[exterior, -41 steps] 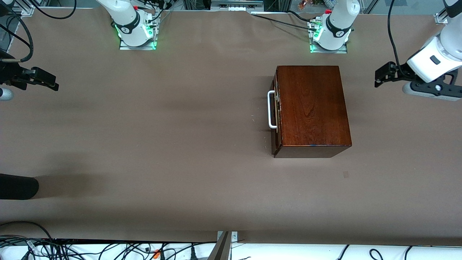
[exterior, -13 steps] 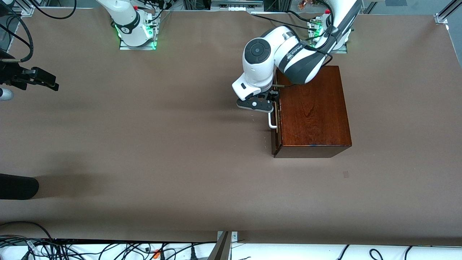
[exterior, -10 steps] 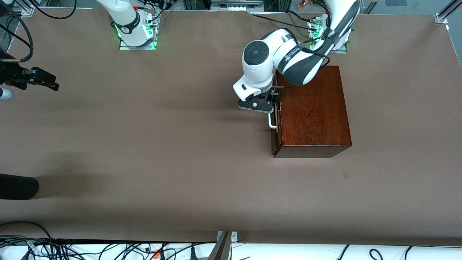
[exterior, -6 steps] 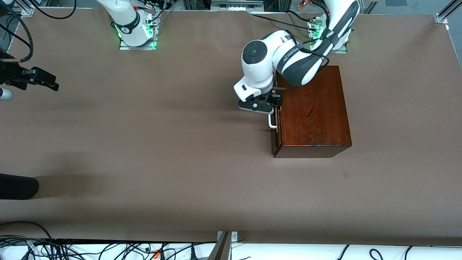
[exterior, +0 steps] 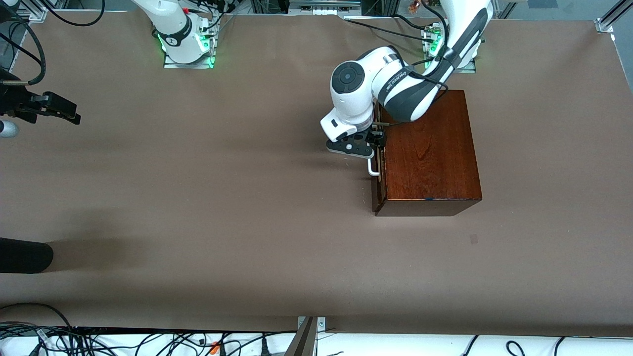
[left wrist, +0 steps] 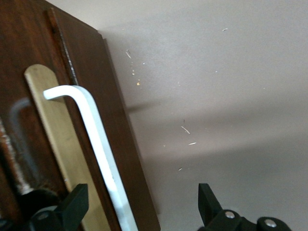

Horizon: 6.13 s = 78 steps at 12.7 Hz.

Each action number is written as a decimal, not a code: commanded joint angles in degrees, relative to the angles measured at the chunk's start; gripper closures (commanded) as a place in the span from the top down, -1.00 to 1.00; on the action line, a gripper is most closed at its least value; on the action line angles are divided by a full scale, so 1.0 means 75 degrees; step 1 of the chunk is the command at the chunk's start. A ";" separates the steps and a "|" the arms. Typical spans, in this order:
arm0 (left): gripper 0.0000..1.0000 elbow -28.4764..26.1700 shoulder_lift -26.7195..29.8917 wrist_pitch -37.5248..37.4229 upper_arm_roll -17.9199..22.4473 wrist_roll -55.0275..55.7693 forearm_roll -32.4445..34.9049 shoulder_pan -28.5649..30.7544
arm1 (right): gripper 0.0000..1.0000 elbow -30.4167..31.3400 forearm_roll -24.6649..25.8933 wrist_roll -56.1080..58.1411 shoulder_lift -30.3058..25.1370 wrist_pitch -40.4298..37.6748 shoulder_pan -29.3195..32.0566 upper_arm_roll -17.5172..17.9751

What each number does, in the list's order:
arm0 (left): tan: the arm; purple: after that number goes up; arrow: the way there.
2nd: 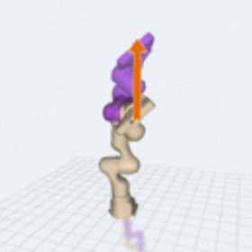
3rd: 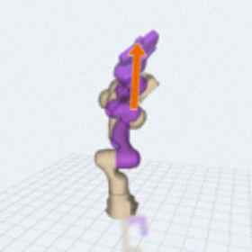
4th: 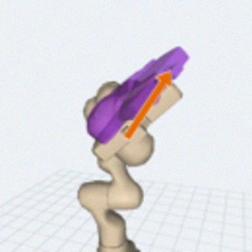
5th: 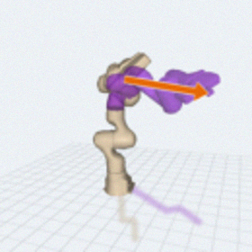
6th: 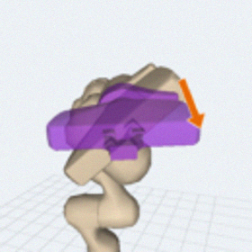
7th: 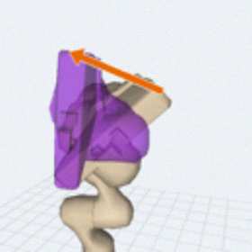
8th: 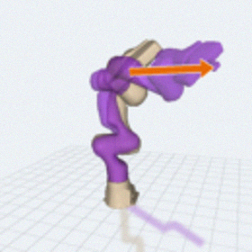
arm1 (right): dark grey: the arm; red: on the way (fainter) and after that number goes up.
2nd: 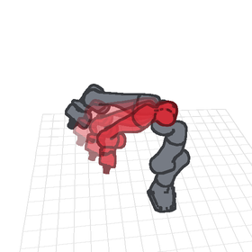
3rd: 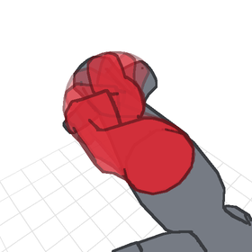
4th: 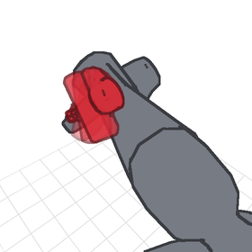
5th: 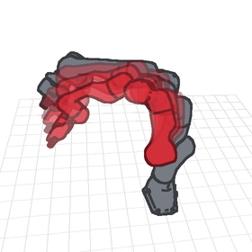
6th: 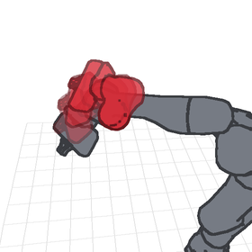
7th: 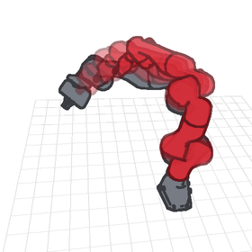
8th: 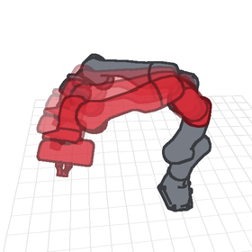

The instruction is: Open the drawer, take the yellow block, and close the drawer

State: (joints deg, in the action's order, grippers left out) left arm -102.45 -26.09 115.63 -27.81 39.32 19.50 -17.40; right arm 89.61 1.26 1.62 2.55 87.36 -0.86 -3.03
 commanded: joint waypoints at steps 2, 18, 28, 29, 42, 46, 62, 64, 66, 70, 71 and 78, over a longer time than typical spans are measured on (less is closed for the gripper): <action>1.00 -0.0343 -0.0073 0.0530 -0.0018 0.0323 0.0236 0.0011 | 1.00 0.0099 0.0008 0.0006 -0.0129 0.0059 0.0057 0.0053; 1.00 0.0440 -0.0810 0.1270 -0.0054 0.1354 0.0096 -0.0551 | 1.00 0.0099 0.0008 0.0006 -0.0129 0.0059 0.0057 0.0041; 1.00 0.1578 -0.1397 0.1247 -0.0031 0.1718 -0.0349 -0.1113 | 1.00 0.0099 0.0008 0.0006 -0.0141 0.0059 0.0057 0.0041; 1.00 0.1601 -0.1455 0.1258 -0.0030 0.1718 -0.0350 -0.1125 | 1.00 0.0099 0.0008 0.0006 -0.0129 0.0059 0.0057 0.0041; 1.00 0.2409 -0.1772 0.1188 -0.0030 0.1964 -0.0350 -0.1477 | 1.00 0.0099 0.0008 0.0006 -0.0141 0.0059 0.0057 0.0041; 1.00 0.2550 -0.1655 0.0499 -0.0065 0.1906 -0.0338 -0.1524 | 1.00 0.0099 0.0008 0.0006 -0.0141 0.0059 0.0057 0.0041; 1.00 0.4191 0.0454 -0.4541 -0.0124 -0.3282 -0.1533 0.1825 | 1.00 -0.0206 -0.0894 -0.4599 -0.0141 0.0011 0.0045 0.1900; 1.00 0.4203 0.0595 -0.4788 -0.0136 -0.4044 -0.1533 0.2283 | 1.00 -0.0206 -0.0859 -0.6989 -0.0036 0.0186 -0.0176 0.2697; 1.00 0.4203 0.0747 -0.4975 -0.0124 -0.4829 -0.1545 0.2716 | 1.00 -0.0183 -0.0754 -0.9765 0.0232 0.0537 -0.0784 0.3273; 1.00 0.3818 0.1379 -0.5128 0.0388 -0.6156 -0.1954 0.3129 | 1.00 -0.0229 -0.0462 -1.4608 0.1157 0.1730 -0.2611 0.3345; 1.00 0.3630 0.1659 -0.5117 0.0925 -0.6273 -0.2222 0.3047 | 1.00 -0.0276 -0.0171 -1.5489 0.1438 0.2059 -0.3068 0.3334; 1.00 0.1111 0.3687 -0.3689 0.3344 -0.7072 -0.2693 0.2039 | 1.00 -0.2676 0.1602 -2.0124 0.4544 0.2929 -0.5040 0.3310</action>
State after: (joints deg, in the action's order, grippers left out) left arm -85.34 -5.35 83.06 -5.16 -13.16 0.45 -1.02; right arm 77.46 12.14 -145.00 30.60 110.16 -37.40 22.21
